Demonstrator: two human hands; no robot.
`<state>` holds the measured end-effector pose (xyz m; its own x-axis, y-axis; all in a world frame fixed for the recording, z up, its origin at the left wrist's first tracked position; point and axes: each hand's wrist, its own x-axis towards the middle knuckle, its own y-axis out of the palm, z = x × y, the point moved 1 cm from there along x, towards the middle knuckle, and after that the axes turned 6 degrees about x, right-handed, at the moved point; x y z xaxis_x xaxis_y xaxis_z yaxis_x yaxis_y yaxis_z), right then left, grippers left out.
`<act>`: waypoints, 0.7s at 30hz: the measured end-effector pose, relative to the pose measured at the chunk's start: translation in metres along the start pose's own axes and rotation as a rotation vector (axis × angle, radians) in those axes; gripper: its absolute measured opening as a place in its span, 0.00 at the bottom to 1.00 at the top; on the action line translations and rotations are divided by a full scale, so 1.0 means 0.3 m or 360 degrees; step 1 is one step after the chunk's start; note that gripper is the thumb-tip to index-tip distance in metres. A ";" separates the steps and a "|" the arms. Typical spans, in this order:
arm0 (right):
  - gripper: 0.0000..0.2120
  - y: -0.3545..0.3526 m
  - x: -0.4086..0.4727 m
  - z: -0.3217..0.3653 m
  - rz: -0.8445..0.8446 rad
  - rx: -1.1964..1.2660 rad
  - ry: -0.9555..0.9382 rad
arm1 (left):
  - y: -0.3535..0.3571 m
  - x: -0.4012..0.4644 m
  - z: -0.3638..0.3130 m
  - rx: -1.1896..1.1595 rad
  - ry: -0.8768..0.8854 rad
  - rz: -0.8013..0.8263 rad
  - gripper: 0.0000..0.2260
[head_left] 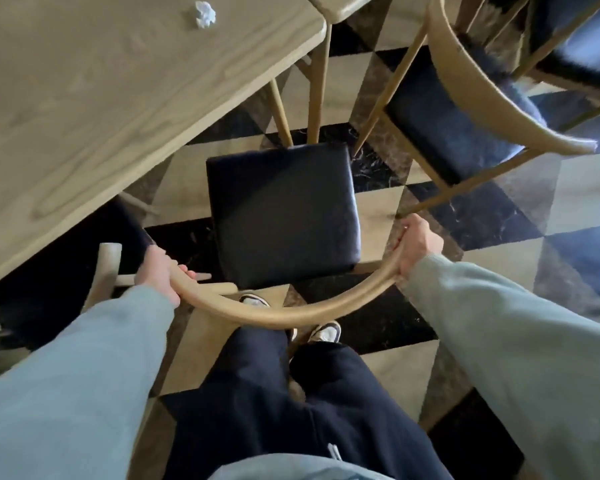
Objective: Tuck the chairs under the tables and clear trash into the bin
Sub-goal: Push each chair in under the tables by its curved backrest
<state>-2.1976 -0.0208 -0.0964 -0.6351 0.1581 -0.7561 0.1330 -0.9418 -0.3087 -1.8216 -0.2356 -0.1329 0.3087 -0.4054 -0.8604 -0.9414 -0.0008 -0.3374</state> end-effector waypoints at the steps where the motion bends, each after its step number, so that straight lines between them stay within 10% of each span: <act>1: 0.05 0.041 0.005 0.018 0.0051 -0.0074 -0.0029 | -0.018 0.002 0.030 -0.0044 -0.0054 -0.0024 0.17; 21: 0.06 0.453 0.137 0.125 0.0392 -0.0487 -0.0152 | -0.021 -0.017 0.116 -0.0638 -0.0367 -0.0662 0.14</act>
<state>-2.2344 -0.1534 -0.1478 -0.6218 -0.1033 -0.7763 0.5014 -0.8140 -0.2933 -1.8126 -0.2018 -0.1397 0.6401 -0.0894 -0.7631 -0.6997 -0.4779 -0.5310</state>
